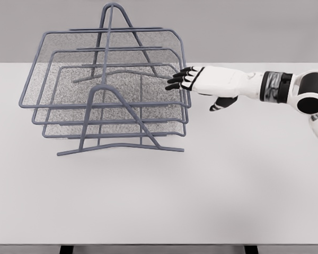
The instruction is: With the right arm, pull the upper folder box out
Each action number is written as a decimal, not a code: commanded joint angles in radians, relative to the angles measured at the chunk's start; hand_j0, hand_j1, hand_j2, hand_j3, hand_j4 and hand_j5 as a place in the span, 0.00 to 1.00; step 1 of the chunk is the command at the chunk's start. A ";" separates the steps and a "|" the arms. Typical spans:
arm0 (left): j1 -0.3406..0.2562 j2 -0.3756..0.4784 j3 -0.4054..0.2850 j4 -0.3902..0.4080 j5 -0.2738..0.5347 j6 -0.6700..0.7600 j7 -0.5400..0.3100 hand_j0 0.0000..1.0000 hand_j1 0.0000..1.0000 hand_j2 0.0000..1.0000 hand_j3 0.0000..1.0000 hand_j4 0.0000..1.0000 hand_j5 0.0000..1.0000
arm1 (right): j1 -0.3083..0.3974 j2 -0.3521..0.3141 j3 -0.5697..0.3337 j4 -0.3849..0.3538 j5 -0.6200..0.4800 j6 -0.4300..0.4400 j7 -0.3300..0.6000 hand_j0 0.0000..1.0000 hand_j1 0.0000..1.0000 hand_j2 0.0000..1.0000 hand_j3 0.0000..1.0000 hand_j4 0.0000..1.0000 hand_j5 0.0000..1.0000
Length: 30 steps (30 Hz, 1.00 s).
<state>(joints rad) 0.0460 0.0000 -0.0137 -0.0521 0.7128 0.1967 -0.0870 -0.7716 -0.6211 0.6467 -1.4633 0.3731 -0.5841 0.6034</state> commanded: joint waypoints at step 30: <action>0.000 0.000 -0.002 0.002 -0.001 0.000 0.000 1.00 1.00 1.00 1.00 1.00 1.00 | 0.229 -0.396 -0.312 0.005 0.013 -0.027 0.007 1.00 1.00 1.00 1.00 1.00 1.00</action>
<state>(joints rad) 0.0460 0.0000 -0.0150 -0.0509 0.7125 0.1964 -0.0872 -0.5430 -0.9984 0.3621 -1.4667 0.3272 -0.6055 0.6092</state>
